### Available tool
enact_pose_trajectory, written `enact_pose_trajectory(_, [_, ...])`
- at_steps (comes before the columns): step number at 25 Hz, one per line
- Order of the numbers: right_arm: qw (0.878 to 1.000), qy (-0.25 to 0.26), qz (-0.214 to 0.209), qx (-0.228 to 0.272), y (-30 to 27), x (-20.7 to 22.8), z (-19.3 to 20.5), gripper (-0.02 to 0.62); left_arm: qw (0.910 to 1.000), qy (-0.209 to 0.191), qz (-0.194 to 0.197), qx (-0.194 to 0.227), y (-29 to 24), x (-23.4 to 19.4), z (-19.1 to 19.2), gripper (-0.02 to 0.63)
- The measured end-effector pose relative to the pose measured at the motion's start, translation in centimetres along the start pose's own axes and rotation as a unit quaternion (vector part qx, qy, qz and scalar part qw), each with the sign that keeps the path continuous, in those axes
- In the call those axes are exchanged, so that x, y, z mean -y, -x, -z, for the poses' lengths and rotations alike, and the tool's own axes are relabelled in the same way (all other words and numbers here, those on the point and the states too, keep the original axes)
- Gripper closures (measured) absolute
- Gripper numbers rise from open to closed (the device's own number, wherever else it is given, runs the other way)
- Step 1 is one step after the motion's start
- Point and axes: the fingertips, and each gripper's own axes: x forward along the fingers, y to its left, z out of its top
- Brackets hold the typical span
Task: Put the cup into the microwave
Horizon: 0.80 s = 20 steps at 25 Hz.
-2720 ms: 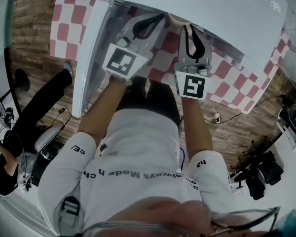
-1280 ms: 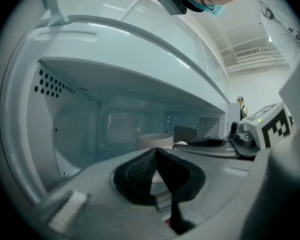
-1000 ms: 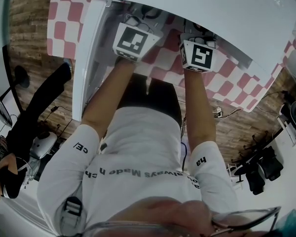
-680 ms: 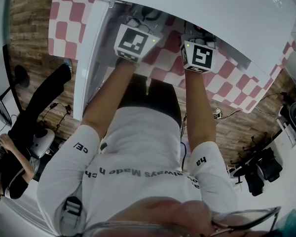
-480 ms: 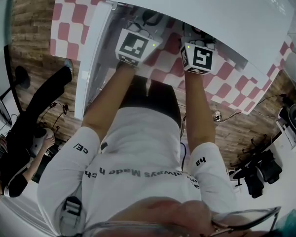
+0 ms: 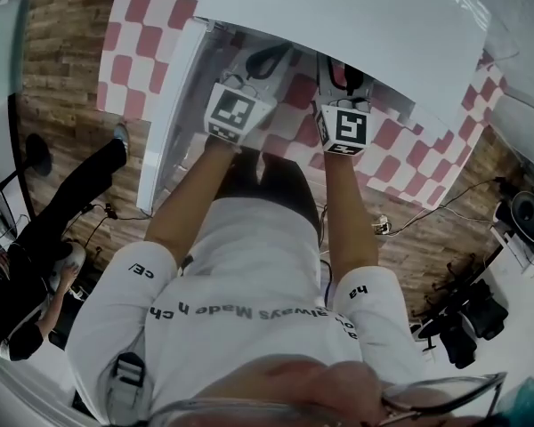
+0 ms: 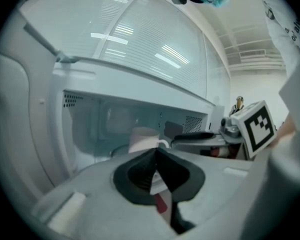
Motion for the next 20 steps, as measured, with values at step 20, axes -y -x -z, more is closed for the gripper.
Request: enact_pose_trajectory(20, [0.998,0.038,-0.054,-0.014,11.9,-3.6,-9.5,0.494,0.9986,-0.005,0.046,0.025,7.9,7.7,-8.4,0.603])
